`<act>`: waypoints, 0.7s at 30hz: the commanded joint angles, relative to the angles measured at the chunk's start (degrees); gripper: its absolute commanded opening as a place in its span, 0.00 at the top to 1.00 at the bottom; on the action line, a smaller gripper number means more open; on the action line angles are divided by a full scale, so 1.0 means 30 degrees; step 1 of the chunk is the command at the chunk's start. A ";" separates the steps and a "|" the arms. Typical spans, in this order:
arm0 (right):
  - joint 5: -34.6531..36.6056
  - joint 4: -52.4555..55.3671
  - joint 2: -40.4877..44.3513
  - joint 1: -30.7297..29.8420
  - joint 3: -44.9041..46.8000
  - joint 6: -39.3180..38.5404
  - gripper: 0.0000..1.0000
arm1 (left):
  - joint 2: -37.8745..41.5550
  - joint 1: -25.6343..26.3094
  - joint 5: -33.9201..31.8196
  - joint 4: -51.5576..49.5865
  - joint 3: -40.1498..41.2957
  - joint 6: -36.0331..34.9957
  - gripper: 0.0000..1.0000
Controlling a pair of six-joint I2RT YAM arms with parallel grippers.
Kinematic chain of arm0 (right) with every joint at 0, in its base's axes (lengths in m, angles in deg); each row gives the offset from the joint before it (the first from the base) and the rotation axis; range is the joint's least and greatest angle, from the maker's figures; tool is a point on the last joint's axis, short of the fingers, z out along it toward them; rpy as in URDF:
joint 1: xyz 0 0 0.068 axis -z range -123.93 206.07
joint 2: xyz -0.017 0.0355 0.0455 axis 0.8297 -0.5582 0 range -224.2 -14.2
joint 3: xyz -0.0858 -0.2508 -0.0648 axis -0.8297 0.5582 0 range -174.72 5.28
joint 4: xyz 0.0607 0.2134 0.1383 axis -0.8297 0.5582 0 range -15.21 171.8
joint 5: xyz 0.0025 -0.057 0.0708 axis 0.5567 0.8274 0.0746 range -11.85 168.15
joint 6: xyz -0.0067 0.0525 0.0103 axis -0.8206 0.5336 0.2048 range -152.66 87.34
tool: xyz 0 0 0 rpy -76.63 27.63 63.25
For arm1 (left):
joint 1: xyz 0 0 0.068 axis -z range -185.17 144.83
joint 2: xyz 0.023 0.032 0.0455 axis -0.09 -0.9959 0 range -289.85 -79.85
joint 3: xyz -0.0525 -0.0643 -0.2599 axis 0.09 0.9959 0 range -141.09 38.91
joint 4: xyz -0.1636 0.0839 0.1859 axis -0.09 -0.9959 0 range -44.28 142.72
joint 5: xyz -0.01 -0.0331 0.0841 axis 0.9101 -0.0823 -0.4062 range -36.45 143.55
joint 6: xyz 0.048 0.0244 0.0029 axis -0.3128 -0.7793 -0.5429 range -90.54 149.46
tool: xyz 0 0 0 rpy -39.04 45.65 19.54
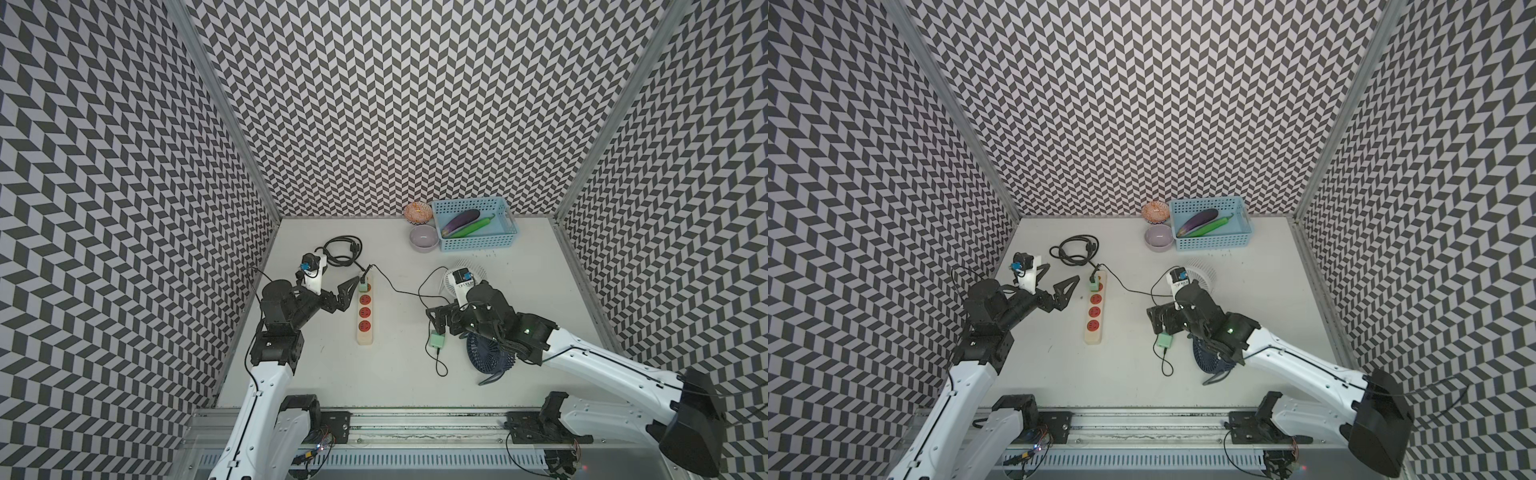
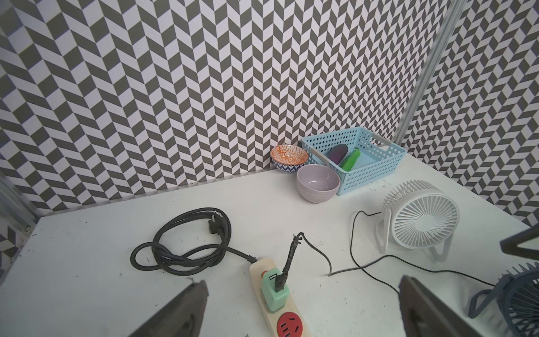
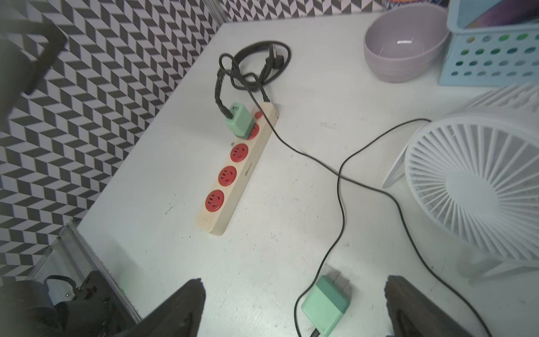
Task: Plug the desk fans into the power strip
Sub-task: Pick up the plug from the center of the board.
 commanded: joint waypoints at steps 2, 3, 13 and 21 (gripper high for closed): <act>0.0308 0.1583 -0.1001 -0.0489 -0.0548 0.0887 0.01 | 0.0378 -0.0209 -0.0904 0.1395 0.0548 0.0512 0.00; 0.0070 0.1630 -0.1284 -0.0490 -0.0496 0.0904 0.01 | 0.0379 -0.0252 -0.0961 0.1434 0.0579 0.0567 0.00; -0.1603 0.1029 -0.3399 -0.0524 0.0523 0.1503 0.12 | 0.0413 -0.0486 -0.1391 0.1956 0.0857 0.1013 0.00; -0.1479 0.1494 -0.5583 -0.0528 0.0154 0.1886 0.19 | 0.0017 -0.0444 -0.1033 0.1980 0.0613 0.0971 0.00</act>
